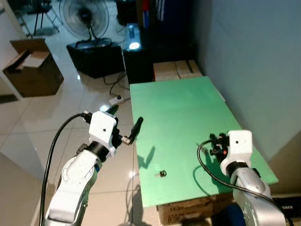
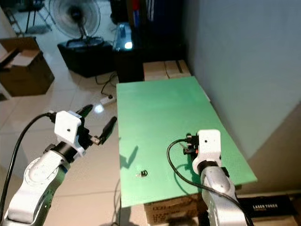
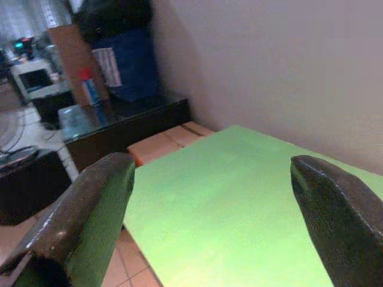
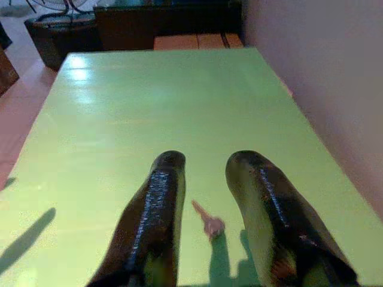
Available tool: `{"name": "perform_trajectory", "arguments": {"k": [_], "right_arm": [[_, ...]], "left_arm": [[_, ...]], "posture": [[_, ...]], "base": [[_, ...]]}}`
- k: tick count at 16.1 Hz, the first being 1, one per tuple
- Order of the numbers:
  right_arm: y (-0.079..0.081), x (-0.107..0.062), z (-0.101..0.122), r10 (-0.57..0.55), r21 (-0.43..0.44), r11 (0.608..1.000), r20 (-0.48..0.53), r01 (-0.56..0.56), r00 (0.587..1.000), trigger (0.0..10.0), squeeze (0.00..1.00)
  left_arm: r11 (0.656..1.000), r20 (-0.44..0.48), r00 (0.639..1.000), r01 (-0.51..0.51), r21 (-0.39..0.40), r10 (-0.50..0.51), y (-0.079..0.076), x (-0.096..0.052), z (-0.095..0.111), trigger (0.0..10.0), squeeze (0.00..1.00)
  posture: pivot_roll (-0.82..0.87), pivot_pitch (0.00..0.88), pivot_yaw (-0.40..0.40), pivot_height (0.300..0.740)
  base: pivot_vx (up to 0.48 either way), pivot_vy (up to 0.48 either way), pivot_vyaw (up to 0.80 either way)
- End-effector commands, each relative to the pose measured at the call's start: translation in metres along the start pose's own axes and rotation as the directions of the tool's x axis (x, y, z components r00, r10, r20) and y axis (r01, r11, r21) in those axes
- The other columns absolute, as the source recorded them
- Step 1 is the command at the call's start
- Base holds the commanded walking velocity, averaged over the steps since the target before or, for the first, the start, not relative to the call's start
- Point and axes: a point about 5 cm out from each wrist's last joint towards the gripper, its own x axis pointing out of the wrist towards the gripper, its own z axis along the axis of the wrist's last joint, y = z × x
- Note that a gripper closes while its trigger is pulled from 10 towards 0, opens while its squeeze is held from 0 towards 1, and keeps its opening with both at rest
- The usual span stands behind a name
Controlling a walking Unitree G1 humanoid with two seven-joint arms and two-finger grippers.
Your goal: Hang keys on a hook
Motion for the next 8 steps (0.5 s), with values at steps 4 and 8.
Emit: {"name": "perform_trajectory", "arguments": {"k": [4,8], "right_arm": [[-0.019,0.04,-0.023,-0.024,-0.012,1.0,-0.1,0.023,0.995,10.0,1.0],[-0.021,0.071,-0.029,0.001,0.024,1.0,-0.15,0.003,0.989,10.0,1.0]], "left_arm": [[0.99,-0.05,0.989,0.14,0.01,-0.14,-0.007,-0.006,0.0,10.0,0.0],[0.98,-0.078,0.979,0.193,0.047,-0.188,-0.003,-0.015,0.007,10.0,0.0]], "posture": [[-0.01,0.092,0.12,0.74],[0.07,0.154,0.14,0.74]], "base": [[0.0,0.0,0.0],[0.0,0.0,0.0]]}}
